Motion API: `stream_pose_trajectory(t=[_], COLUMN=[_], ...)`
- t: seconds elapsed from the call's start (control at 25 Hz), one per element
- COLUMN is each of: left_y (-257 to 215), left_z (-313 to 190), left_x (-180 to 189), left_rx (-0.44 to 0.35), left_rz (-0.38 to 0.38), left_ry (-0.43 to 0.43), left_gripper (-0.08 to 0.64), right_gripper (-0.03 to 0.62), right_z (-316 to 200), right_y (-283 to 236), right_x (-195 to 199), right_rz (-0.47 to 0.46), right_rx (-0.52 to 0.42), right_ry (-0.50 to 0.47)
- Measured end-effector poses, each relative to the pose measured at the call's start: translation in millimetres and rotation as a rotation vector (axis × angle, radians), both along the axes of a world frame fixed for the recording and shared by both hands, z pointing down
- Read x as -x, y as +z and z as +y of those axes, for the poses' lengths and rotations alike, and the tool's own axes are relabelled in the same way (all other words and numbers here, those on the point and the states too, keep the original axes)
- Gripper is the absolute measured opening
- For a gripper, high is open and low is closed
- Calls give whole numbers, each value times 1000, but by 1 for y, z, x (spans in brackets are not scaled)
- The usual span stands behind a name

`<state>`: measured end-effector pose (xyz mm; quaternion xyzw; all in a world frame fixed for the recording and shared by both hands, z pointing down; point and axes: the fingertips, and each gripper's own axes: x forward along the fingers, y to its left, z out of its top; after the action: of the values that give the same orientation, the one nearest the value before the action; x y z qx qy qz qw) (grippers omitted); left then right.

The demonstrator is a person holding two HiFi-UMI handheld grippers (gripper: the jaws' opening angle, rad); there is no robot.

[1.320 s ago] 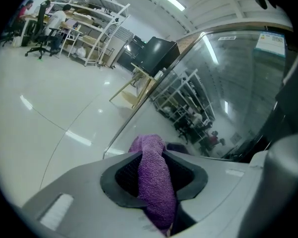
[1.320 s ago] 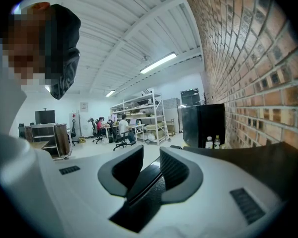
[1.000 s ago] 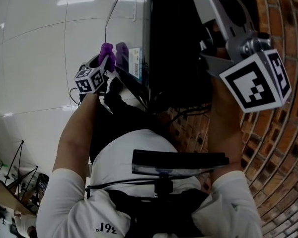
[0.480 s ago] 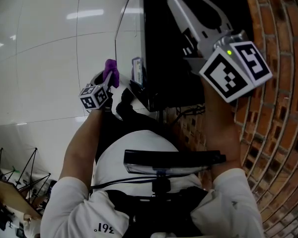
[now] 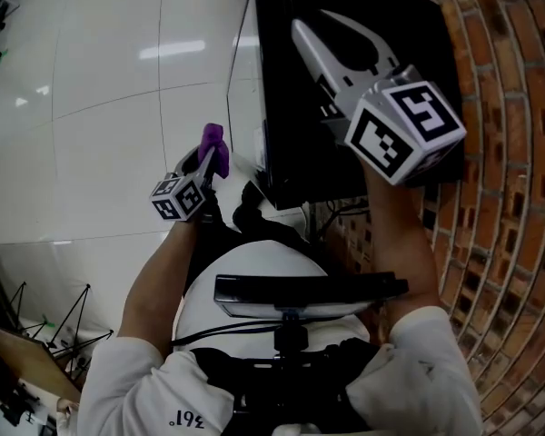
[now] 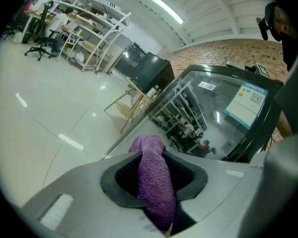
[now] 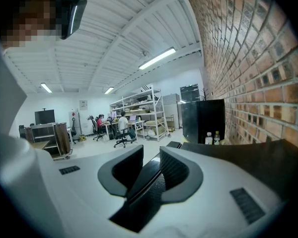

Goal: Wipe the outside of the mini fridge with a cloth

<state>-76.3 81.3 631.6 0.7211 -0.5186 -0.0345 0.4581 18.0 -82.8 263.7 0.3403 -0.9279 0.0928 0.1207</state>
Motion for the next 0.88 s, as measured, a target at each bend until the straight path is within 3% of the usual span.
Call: stream_pose_trajectory(t=[0.28,0.68,0.88], left_y=[-58,-148,-181], left_z=[-14,-37,-42], left_x=[22,36,48], left_rx=[-83,-220,-237], left_rz=[23,40,63], left_ry=[-24,81,132], left_gripper=[107,107,107], right_gripper=[94,94,94], right_z=[0,-5,-3], right_y=[2,1,7], right_x=[1,-2,1], right_rz=[3,13,9], right_rx=[9,-5,16], right_ry=[-3,24,30])
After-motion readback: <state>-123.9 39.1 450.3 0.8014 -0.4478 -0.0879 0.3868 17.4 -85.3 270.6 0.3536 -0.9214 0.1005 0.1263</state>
